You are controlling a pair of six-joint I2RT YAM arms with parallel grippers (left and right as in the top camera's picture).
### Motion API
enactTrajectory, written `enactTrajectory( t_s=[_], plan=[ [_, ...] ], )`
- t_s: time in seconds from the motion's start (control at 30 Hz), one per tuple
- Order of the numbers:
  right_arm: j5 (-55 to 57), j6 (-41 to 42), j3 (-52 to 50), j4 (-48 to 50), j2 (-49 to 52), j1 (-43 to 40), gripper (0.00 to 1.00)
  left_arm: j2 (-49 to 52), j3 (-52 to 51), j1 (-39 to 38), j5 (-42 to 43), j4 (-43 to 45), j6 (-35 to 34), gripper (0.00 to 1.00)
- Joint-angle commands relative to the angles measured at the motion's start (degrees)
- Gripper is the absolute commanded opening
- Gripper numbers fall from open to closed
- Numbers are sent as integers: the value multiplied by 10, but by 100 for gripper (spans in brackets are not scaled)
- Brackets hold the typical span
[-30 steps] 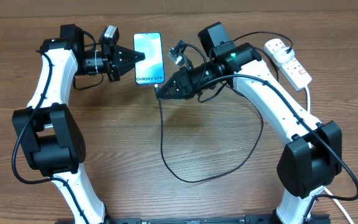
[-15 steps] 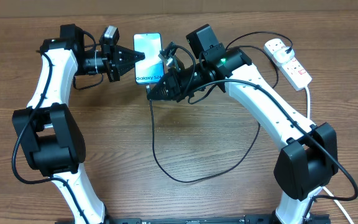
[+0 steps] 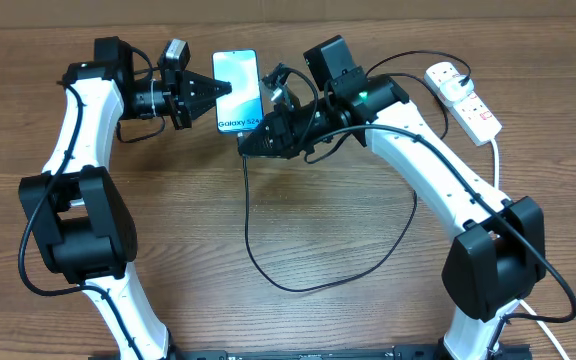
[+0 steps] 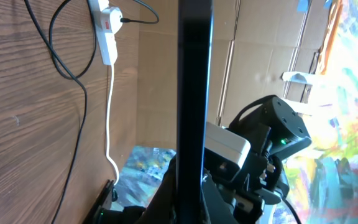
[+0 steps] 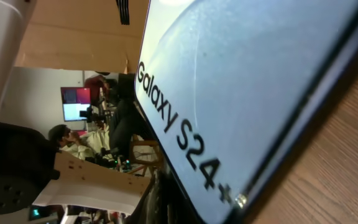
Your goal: Plug charger to phone and switch on socket
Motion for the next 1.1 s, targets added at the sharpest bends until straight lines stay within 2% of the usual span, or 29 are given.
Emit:
enactTrajectory(
  t_s=[0.0, 0.77, 1.07],
  plan=[
    [-11, 0, -2, 5, -3, -12, 4, -19, 13, 0, 35, 3, -4, 4],
    [-30, -2, -2, 18, -3, -19, 4, -19, 14, 0, 36, 4, -14, 4],
    [-6, -2, -5, 16, -3, -20, 4, -19, 13, 0, 36, 4, -16, 4]
  ],
)
